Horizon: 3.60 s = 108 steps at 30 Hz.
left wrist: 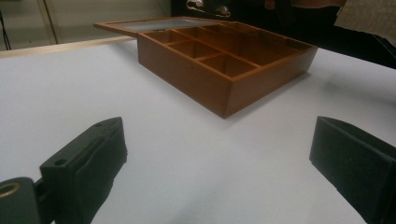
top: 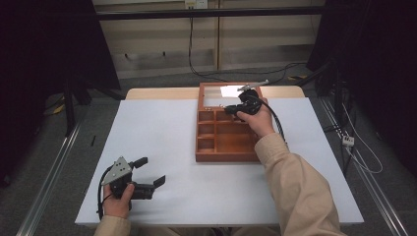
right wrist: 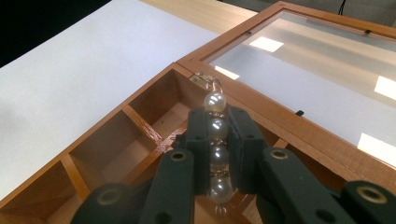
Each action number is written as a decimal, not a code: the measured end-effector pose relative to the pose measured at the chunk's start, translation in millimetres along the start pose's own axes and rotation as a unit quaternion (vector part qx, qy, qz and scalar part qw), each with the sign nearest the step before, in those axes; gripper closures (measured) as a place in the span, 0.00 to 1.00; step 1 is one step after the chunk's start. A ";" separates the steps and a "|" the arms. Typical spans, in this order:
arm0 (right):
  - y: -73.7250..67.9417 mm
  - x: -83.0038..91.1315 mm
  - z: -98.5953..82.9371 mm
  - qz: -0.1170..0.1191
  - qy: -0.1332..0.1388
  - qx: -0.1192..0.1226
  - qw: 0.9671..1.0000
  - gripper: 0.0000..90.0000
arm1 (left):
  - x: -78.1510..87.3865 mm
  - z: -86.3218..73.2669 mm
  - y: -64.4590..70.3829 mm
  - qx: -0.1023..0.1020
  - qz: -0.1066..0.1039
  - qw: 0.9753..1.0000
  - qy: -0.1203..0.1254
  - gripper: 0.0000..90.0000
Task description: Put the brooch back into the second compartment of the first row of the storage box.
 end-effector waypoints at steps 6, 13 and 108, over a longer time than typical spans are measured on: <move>0.6 -1.4 0.0 0.000 0.001 -0.001 1.000 0.89 | -0.4 0.0 -0.1 0.001 0.000 1.000 0.000 0.04; 0.5 -3.0 0.9 -0.001 0.000 -0.002 1.000 0.89 | -0.6 0.2 -0.1 0.002 0.000 1.000 0.001 0.04; -24.1 24.2 -26.4 0.031 0.024 0.006 0.999 0.35 | -0.2 -1.6 -1.6 0.000 0.001 1.000 -0.006 0.04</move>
Point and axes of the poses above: each handheld gripper's, and its own axes: x roughly backward along the jaws, z roughly out of its top, y roughly to its right, the point moved 5 cm from there along -x, roughly forward along the jaws, and after that the axes turned 5 degrees about z, right-handed, at the moved point
